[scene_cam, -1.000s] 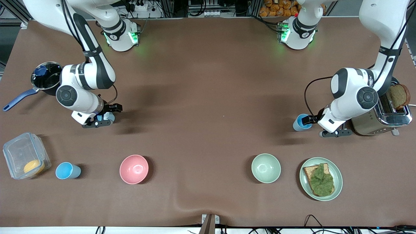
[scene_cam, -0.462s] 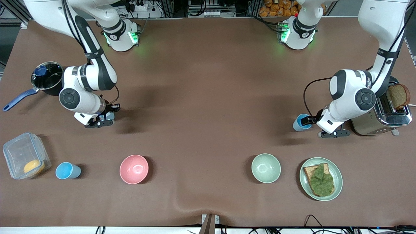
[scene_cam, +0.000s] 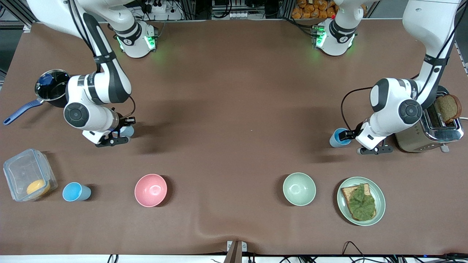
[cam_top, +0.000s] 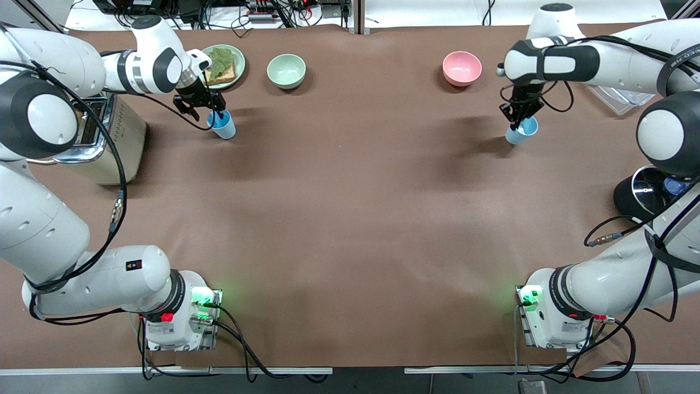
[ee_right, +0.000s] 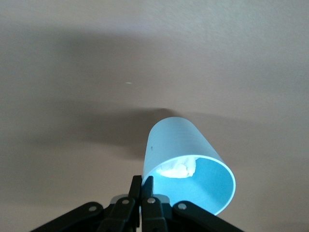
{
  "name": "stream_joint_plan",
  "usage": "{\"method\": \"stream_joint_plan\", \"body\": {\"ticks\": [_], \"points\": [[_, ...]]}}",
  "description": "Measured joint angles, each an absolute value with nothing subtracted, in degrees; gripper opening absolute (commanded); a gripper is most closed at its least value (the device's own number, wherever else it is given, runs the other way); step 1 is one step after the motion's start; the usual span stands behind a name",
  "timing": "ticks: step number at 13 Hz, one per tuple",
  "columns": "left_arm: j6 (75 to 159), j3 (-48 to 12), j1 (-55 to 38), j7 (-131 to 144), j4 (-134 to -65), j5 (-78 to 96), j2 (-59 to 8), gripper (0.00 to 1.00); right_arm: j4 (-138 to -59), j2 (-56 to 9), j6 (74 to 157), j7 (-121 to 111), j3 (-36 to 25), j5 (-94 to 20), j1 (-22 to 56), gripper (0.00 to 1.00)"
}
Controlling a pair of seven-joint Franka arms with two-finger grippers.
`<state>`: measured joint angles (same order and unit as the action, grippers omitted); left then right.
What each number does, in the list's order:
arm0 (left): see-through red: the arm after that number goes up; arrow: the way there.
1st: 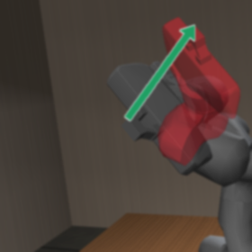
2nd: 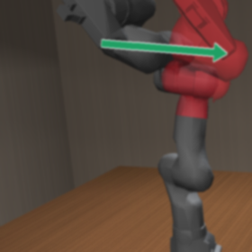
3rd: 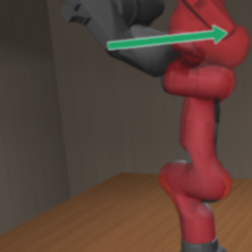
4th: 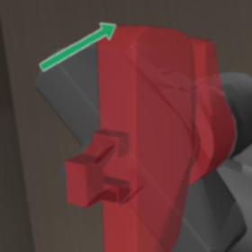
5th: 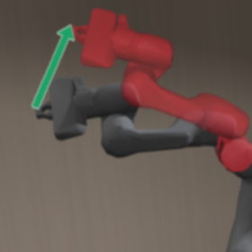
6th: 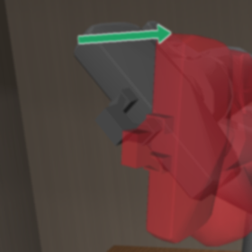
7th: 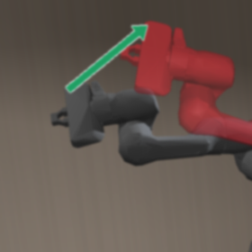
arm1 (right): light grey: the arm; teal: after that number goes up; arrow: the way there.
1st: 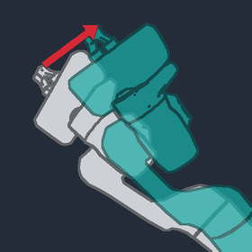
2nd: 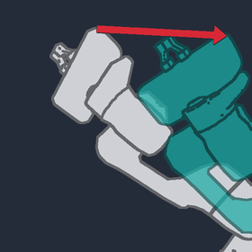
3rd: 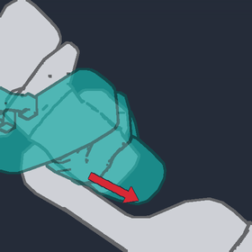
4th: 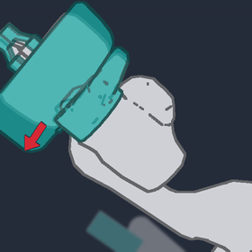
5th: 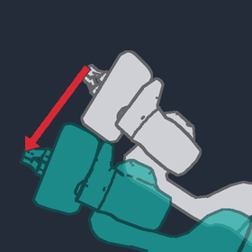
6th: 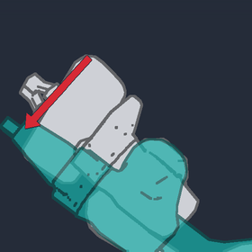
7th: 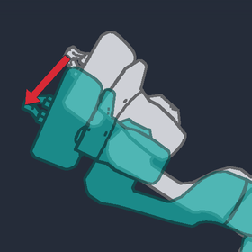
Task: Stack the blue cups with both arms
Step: 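Lift the blue cup off the table with the right gripper, then place the cup mid-table with the right gripper while the left gripper lifts another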
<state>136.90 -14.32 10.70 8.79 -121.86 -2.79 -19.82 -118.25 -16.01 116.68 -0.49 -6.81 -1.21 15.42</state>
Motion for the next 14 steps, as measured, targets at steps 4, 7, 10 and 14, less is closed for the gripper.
{"method": "stream_joint_plan", "body": {"ticks": [4,7,10,14], "points": [[136.90,-14.33,10.77,8.79,-122.17,-2.79,-19.82,0.00,-111.01,-16.81,112.95,12.26,-6.43,-7.59,26.75,0.00],[136.95,-14.36,10.79,8.79,-122.20,-2.79,-19.81,0.00,-103.89,-21.79,113.15,23.37,-6.29,-12.90,35.16,0.00],[137.10,-14.41,10.79,8.79,-122.17,-2.79,-19.79,0.00,-95.31,-29.34,113.57,31.53,-6.30,-14.81,40.45,0.00],[137.16,-14.78,10.71,8.79,-121.43,-2.79,-19.01,0.00,-88.18,-36.87,114.93,33.70,-6.33,-20.17,43.29,0.00]]}}
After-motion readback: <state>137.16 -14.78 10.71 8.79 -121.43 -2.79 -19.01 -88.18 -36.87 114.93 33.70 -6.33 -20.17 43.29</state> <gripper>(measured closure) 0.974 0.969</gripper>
